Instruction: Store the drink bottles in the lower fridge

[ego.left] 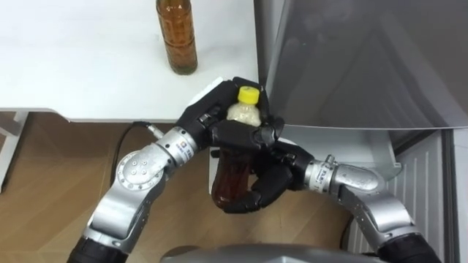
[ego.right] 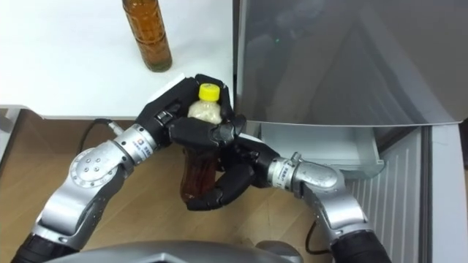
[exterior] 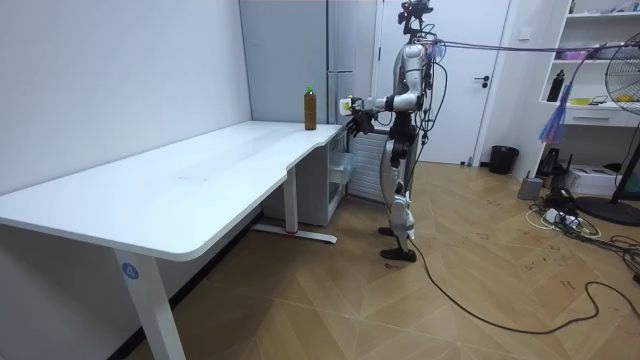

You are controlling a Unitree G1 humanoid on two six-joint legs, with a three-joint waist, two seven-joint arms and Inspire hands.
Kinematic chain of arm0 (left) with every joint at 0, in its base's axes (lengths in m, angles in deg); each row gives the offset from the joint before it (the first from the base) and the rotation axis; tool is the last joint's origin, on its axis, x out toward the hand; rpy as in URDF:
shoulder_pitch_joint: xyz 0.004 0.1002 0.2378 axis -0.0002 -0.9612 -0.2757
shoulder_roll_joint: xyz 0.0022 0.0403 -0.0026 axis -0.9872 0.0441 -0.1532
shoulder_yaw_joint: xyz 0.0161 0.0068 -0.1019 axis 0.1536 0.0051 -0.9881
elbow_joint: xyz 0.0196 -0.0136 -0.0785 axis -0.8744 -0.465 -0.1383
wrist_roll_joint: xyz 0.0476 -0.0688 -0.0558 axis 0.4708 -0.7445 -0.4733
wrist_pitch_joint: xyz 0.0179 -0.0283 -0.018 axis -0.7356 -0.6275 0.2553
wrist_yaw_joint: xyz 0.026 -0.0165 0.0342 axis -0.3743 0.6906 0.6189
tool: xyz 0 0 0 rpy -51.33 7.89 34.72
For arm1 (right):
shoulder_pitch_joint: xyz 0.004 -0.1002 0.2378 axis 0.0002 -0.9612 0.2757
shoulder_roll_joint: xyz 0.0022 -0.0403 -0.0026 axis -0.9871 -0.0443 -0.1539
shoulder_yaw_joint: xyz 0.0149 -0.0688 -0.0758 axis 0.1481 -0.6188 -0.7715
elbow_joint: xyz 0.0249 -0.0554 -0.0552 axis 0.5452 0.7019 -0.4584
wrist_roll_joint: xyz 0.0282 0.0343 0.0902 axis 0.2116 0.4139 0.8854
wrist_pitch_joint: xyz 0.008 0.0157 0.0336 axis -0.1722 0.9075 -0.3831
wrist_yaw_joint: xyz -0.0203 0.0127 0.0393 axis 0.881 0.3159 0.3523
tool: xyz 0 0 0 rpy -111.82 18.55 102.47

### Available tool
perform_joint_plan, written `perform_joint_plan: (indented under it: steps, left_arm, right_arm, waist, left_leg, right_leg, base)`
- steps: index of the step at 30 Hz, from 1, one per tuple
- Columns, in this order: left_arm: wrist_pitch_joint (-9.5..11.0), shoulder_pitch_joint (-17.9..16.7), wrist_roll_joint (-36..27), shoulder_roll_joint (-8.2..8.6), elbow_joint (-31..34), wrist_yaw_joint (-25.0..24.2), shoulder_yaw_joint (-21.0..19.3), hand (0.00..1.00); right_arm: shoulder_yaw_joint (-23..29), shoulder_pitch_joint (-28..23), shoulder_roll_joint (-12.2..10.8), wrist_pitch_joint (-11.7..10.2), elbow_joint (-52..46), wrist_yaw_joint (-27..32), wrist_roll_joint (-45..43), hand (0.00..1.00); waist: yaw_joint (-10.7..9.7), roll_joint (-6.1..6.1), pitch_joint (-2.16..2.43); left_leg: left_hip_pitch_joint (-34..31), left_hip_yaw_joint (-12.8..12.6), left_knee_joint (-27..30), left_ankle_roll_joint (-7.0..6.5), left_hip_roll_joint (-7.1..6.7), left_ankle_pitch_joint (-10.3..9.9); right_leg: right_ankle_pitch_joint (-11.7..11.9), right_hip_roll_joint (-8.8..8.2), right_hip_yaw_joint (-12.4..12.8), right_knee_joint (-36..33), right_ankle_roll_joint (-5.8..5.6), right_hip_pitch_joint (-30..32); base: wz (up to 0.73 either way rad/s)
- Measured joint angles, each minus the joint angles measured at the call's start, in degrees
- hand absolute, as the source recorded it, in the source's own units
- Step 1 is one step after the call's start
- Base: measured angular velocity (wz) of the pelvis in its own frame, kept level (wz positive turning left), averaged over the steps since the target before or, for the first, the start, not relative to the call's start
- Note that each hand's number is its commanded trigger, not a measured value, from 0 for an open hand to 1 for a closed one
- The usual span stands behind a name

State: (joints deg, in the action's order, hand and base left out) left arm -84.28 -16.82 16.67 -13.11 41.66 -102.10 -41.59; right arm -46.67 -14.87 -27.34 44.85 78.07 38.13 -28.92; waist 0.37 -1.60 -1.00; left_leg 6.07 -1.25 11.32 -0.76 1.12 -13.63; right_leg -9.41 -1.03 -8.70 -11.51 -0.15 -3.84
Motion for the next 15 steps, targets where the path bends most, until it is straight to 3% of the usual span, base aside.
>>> perform_joint_plan:
  steps: [7, 9, 15]
  left_arm:
    - [0.1, 0.0, -0.2, 0.3, 0.0, 0.2, 0.0, 1.0]
    - [0.1, 0.0, -0.2, 0.3, 0.0, 0.2, 0.0, 1.0]
    - [0.1, 0.0, -0.2, 0.28, 0.0, -0.1, 0.1, 1.0]
  right_arm:
    - [-0.5, -0.3, 0.3, 0.1, 0.3, 0.7, 3.0, 0.03]
    - [-0.5, -0.3, 0.3, 0.1, 0.3, 0.7, 3.1, 0.98]
    - [-1.2, -0.3, 0.3, 0.0, 1.3, 0.7, 5.4, 1.0]
  waist:
    - [0.0, 0.09, 0.06]
    - [0.0, 0.12, 0.08]
    - [0.0, 0.27, 0.26]
  left_leg:
    - [0.0, 0.0, 0.0, 0.0, 0.01, 0.0]
    - [0.0, 0.0, 0.0, 0.0, 0.01, 0.0]
    - [0.0, -0.1, 0.1, 0.0, 0.01, 0.0]
  right_leg:
    - [0.0, 0.03, 0.0, -0.1, 0.01, 0.1]
    - [0.0, 0.03, 0.0, -0.1, 0.02, 0.0]
    - [0.0, 0.01, 0.0, -0.1, 0.02, 0.0]
  base:
    - [0.0]
    - [0.0]
    - [0.0]
